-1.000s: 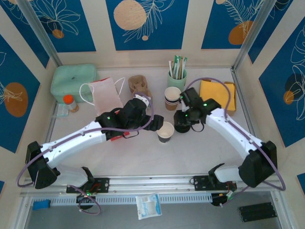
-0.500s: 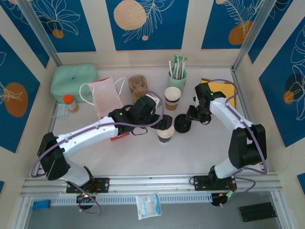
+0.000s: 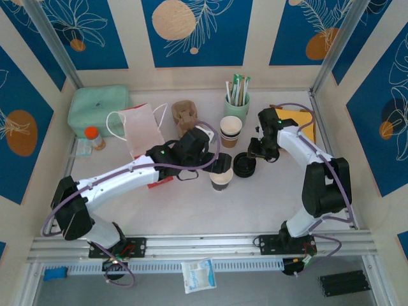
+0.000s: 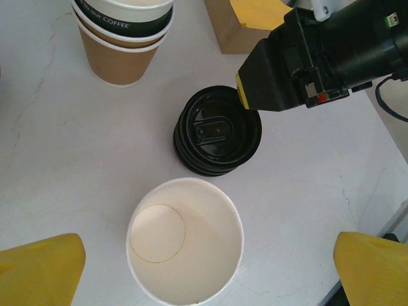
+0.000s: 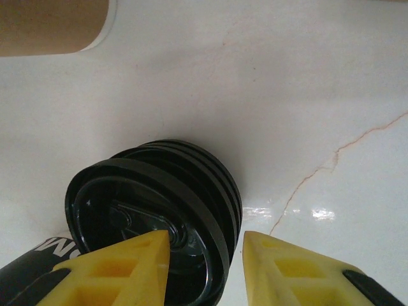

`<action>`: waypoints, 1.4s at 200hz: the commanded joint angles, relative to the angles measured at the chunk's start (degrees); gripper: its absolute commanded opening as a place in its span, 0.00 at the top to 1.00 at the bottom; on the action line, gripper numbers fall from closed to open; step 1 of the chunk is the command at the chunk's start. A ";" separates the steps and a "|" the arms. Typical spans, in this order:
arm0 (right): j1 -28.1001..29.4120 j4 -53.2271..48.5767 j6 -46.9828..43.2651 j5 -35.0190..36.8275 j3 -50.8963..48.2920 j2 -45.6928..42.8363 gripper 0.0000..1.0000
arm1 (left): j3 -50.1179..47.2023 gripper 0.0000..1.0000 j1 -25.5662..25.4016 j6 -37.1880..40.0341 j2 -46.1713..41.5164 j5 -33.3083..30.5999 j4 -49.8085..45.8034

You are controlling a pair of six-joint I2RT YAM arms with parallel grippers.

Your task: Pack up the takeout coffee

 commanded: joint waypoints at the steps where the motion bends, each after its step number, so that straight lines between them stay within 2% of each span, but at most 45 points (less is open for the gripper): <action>1: 0.74 -0.55 -0.91 0.44 1.70 1.02 0.65 | 1.86 0.00 -0.01 0.26 0.04 0.44 0.47; 67: 1.87 -0.45 -1.14 2.10 1.60 2.67 0.72 | 1.42 0.01 -0.02 0.43 -1.00 -0.03 0.25; 120: 2.23 -0.70 -1.44 2.99 1.56 2.50 0.83 | 1.24 0.01 -0.01 0.46 -1.62 -0.34 0.23; 168: 2.36 -1.20 -2.05 3.24 2.06 1.90 1.00 | 1.07 0.01 -0.04 0.35 -1.94 -0.46 0.30; 236: 3.79 -2.88 -1.54 2.65 2.66 -3.66 1.00 | 1.31 0.01 -0.01 0.32 -2.40 -0.72 0.13; 280: 6.70 -3.06 -0.26 -0.55 0.66 -7.47 0.75 | 1.34 0.01 -0.01 0.43 -2.42 -0.90 0.06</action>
